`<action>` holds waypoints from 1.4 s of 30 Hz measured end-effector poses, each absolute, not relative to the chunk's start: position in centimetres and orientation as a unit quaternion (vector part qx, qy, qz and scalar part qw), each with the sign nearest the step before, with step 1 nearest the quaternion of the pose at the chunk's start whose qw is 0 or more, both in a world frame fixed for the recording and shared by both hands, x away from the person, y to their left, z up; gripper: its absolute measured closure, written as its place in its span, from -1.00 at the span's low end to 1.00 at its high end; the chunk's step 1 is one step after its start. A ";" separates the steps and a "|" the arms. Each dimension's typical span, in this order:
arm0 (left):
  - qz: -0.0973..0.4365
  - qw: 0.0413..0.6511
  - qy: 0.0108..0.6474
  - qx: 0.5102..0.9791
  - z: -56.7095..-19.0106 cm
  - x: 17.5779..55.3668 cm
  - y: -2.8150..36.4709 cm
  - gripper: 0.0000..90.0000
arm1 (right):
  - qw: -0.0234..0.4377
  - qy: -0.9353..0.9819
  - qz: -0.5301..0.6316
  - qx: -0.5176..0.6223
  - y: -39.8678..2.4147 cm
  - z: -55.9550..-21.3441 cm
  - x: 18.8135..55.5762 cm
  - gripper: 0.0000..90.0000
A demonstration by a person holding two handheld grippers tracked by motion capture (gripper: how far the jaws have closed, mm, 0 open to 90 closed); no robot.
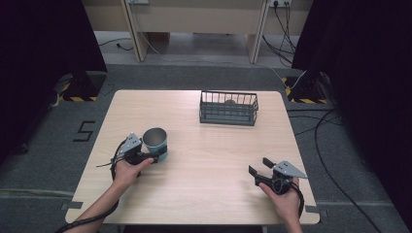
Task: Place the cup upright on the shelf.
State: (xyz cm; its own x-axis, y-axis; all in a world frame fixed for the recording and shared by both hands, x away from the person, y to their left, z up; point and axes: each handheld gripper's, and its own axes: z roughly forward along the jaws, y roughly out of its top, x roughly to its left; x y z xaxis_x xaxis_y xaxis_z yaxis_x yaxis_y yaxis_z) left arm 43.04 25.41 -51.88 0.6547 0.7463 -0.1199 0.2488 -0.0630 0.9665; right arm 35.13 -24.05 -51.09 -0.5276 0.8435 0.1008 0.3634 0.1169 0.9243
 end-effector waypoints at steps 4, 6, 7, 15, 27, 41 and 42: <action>0.212 0.589 0.356 0.693 -51.8 43.0 25.4 -0.65 | 0.232 0.708 0.511 0.427 -24.0 -51.1 35.1 -0.35; 0.213 0.591 0.356 0.692 -51.7 43.0 25.4 -0.64 | 0.231 0.708 0.512 0.429 -24.0 -51.1 35.1 -0.35; 0.216 0.594 0.354 0.689 -51.4 43.0 25.4 -0.64 | 0.231 0.708 0.512 0.429 -24.0 -51.1 35.1 -0.35; 0.223 0.603 0.345 0.684 -50.2 43.3 24.9 -0.64 | 0.230 0.707 0.512 0.431 -24.1 -51.1 35.2 -0.35; 0.227 0.610 0.323 0.687 -48.1 44.6 22.7 -0.64 | 0.227 0.705 0.514 0.434 -24.2 -51.1 35.2 -0.35; 0.230 0.612 0.311 0.690 -46.3 46.2 21.0 -0.64 | 0.224 0.703 0.515 0.436 -24.3 -51.1 35.2 -0.35; 0.229 0.612 0.311 0.690 -46.2 46.3 20.9 -0.64 | 0.224 0.703 0.515 0.436 -24.3 -51.1 35.3 -0.35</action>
